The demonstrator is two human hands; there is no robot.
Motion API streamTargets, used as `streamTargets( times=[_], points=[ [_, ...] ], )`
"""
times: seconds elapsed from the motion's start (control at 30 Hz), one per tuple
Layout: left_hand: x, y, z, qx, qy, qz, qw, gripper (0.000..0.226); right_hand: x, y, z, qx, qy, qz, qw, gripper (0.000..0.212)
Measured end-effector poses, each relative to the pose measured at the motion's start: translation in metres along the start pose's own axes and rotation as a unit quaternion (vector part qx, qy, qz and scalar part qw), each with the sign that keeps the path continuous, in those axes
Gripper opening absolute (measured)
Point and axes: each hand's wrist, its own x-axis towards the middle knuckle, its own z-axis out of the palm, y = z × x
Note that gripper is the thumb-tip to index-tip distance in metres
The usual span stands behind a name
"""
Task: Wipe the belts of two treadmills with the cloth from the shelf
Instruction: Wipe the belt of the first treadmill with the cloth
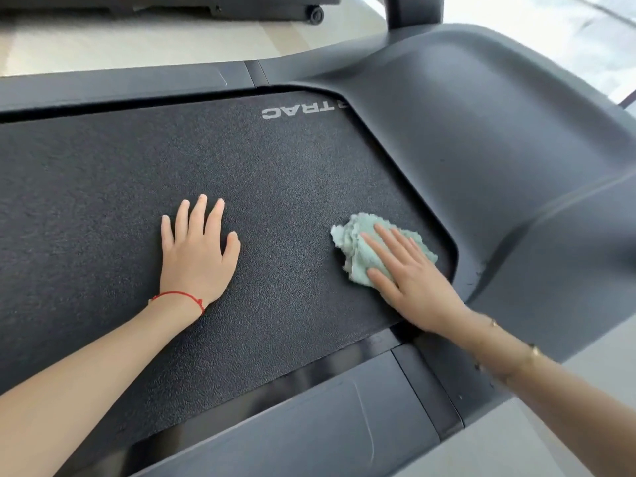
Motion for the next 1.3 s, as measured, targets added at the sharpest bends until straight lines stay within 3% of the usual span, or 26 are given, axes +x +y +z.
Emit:
streamTargets(
  times=[0.17, 0.27, 0.47, 0.57, 0.7, 0.8, 1.0, 1.1, 1.17, 1.3],
  points=[
    [0.0, 0.0, 0.0, 0.006, -0.003, -0.003, 1.0, 0.058, 0.11, 0.021, -0.002, -0.018, 0.045, 0.129, 0.99, 0.056],
    [0.0, 0.0, 0.0, 0.002, -0.001, -0.002, 1.0, 0.057, 0.147, -0.002, 0.004, -0.017, 0.046, 0.151, 0.987, 0.057],
    [0.0, -0.001, 0.0, 0.001, 0.002, -0.002, 1.0, 0.066, 0.059, -0.057, 0.026, 0.012, 0.024, -0.09, 0.996, 0.057],
    [0.0, -0.001, 0.0, 0.004, 0.003, -0.002, 1.0, 0.067, 0.041, -0.033, 0.018, 0.014, 0.006, -0.115, 0.993, 0.056],
    [-0.001, -0.001, 0.0, 0.004, -0.001, -0.003, 1.0, 0.059, 0.098, 0.015, 0.008, 0.002, 0.062, 0.024, 0.998, 0.065],
    [-0.001, -0.001, 0.001, 0.003, -0.002, -0.004, 1.0, 0.056, 0.123, 0.015, 0.008, -0.008, 0.062, 0.119, 0.991, 0.056],
    [0.0, -0.001, 0.001, 0.002, -0.004, -0.003, 1.0, 0.067, 0.032, -0.025, 0.017, -0.001, 0.024, -0.062, 0.998, 0.059],
    [0.0, -0.001, 0.001, 0.001, -0.002, -0.004, 1.0, 0.059, 0.006, -0.019, 0.013, -0.008, -0.009, -0.097, 0.995, 0.058],
    [0.0, 0.0, 0.0, 0.003, -0.001, -0.004, 1.0, 0.056, 0.023, 0.0, 0.011, -0.01, 0.015, -0.074, 0.997, 0.062],
    [-0.001, 0.0, -0.001, 0.001, -0.004, -0.003, 1.0, 0.056, 0.06, 0.009, 0.011, -0.008, 0.048, 0.075, 0.996, 0.064]
  ],
)
